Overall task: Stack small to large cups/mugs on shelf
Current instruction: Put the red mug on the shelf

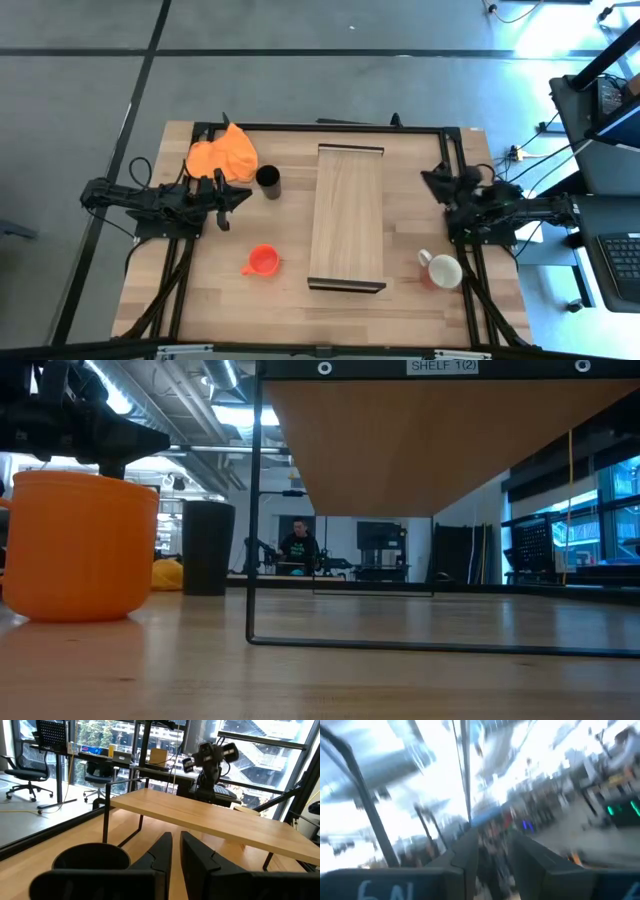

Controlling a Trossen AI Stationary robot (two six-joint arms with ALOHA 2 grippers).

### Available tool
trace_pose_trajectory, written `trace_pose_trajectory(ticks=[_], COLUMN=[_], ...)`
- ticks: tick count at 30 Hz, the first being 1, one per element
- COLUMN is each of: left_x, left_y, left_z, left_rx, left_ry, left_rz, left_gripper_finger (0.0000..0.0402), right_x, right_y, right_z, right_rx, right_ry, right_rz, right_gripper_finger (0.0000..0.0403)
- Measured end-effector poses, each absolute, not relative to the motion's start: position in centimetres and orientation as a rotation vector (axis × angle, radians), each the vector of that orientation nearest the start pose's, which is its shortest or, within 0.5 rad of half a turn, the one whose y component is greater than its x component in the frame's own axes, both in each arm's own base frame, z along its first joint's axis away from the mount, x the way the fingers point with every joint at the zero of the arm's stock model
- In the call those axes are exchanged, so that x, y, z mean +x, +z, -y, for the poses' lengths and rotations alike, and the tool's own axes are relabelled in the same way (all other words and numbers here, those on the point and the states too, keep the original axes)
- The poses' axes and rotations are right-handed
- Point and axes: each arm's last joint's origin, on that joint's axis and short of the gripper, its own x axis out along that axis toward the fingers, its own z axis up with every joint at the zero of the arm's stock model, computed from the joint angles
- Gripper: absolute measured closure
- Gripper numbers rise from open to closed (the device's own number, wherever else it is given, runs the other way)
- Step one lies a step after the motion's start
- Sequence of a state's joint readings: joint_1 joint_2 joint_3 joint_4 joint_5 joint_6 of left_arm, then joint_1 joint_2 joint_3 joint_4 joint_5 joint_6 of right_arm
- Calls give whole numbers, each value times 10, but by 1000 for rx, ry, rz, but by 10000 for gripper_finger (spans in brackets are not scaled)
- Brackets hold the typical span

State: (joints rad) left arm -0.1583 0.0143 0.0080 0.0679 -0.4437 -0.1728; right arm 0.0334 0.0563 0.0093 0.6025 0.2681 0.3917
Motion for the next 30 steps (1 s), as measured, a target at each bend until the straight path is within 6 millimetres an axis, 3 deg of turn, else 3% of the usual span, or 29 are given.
trace_pose_trajectory(ticks=[6, 14, 22, 26, 30], left_x=[96, 96, 96, 96, 96], left_y=[172, 172, 171, 171, 172], left_z=[3, 3, 3, 3, 3], left_rx=[-190, -190, -190, -190, -190], left_ry=[280, 280, 280, 279, 280], left_rz=[83, 84, 83, 83, 83], left_gripper_finger=[371, 371, 371, 371, 371], right_x=[76, 73, 65, 59, 61], right_y=[230, 233, 254, 274, 294], right_z=[5, 5, -2, -2, -1], right_rx=[523, 685, 460, 353, 166], right_ry=[-65, 17, 238, 178, 59], right_rz=[760, 802, 816, 816, 622], right_gripper_finger=[297, 297, 297, 297, 297])
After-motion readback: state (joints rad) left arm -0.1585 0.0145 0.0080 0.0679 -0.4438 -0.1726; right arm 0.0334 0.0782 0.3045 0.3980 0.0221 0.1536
